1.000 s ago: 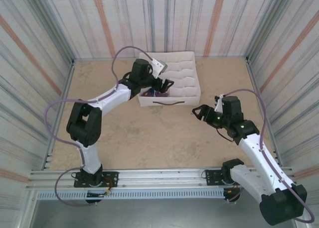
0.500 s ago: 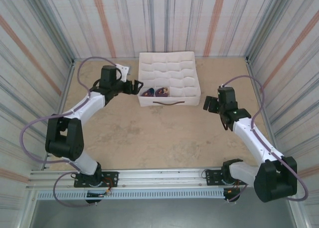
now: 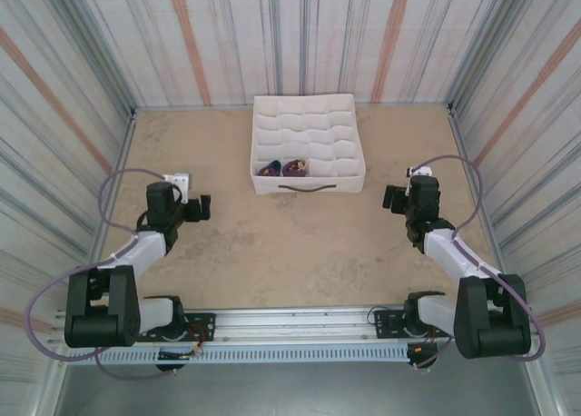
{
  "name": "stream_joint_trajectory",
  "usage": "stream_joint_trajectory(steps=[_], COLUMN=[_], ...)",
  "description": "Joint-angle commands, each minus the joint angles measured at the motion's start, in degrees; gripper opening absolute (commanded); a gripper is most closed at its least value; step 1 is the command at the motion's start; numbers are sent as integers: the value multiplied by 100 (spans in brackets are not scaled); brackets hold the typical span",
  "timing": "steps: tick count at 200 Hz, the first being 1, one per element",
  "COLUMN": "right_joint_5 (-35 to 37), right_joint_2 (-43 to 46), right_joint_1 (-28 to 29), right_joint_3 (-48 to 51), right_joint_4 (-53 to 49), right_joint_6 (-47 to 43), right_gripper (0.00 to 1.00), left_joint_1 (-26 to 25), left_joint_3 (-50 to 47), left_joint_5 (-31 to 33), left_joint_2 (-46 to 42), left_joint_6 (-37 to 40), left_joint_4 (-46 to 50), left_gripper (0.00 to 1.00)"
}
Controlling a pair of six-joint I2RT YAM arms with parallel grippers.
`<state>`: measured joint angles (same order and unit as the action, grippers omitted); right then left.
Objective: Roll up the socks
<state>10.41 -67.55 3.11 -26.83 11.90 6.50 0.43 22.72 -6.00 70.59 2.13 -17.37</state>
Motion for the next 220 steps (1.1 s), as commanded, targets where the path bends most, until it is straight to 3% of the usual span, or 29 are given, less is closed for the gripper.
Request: stream_joint_trajectory(steps=[1, 39, 52, 71, 82, 96, 105, 116, 132, 220], right_joint_5=[-321, -553, -1042, -1490, -1639, -1417, -1088, -1031, -929, -1300], right_joint_2=[-447, -919, -1057, -1741, -2281, -2032, -2241, -2032, -2116, -2137], right_joint_1=[-161, -367, -636, -816, -818, -833, -638, -585, -518, -633], right_joint_3=[237, 688, 563, 861, 902, 413, 516, 385, 447, 358], right_joint_4=[1135, 2903, 2829, 4025, 4846, 3390, 4022, 3391, 3700, 3498], right_joint_6=[-273, -355, -75, 43, -6, 91, -54, -61, -124, -116], right_gripper=[99, 99, 100, 99, 99, 99, 99, 99, 99, 99], left_joint_1=[59, 79, 80, 80, 72, 55, -66, -69, -78, -166], left_joint_3=[-414, -480, -530, -603, -323, 51, 87, 87, 97, 83], left_joint_5=[474, 104, 48, 72, 6, 143, 414, 411, 407, 496], left_joint_2=[-77, 602, 981, 1684, 1542, 1674, 1624, 1634, 1590, 1581], left_joint_6=[347, 42, 46, 64, 56, 58, 111, 116, 112, 191], left_joint_4=[-1962, -2943, -3335, -4306, -3512, -2979, -2835, -2824, -2720, -2771], left_gripper=[99, 99, 99, 99, 99, 99, 99, 99, 99, 99])
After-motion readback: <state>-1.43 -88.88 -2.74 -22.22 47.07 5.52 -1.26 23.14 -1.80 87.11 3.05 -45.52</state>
